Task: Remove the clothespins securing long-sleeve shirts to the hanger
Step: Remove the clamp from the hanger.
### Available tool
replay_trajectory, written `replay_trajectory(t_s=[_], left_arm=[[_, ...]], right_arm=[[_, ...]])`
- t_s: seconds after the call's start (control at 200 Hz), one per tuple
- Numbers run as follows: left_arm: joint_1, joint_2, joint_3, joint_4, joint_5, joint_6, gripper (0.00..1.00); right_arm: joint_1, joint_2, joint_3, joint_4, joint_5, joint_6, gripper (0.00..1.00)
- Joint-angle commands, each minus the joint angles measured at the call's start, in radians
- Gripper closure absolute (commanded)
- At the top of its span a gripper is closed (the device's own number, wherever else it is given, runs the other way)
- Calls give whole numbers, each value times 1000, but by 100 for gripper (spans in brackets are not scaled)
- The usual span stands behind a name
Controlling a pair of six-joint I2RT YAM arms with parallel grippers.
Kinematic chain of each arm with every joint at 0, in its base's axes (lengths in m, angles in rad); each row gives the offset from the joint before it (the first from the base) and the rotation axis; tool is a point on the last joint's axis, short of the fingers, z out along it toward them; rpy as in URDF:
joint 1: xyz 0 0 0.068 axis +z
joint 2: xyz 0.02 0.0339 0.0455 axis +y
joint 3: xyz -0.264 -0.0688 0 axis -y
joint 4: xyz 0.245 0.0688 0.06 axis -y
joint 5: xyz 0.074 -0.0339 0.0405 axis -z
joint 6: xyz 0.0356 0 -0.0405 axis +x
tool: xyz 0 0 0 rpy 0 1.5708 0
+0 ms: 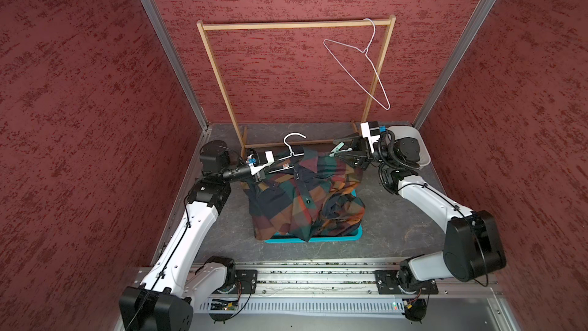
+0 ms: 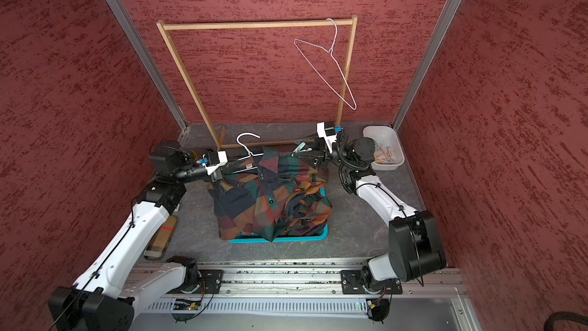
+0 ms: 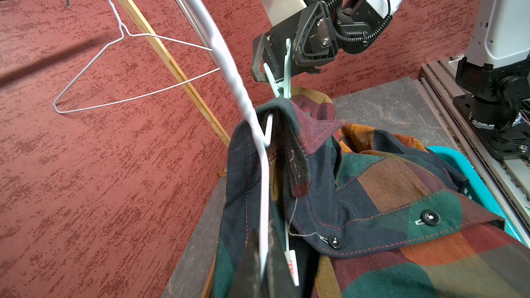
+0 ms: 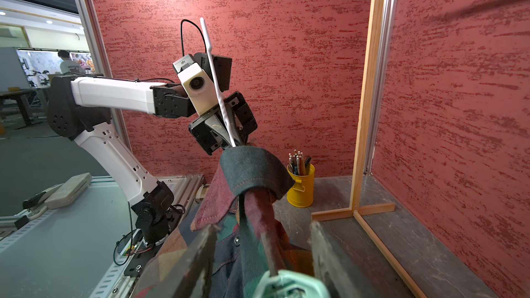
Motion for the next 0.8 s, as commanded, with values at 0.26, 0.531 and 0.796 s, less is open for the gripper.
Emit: replay_trajectory(t_s=[0.26, 0.531, 0.796], left_arm=[[-2, 0, 26, -14, 12, 14, 100], [-2, 3, 28, -18, 14, 16, 100], [-1, 7, 28, -31, -6, 26, 100]], right_arm=[[14, 20, 51, -111, 14, -78, 81], [19, 28, 67, -159, 18, -110, 91], [17, -61, 81, -275, 116, -200, 100]])
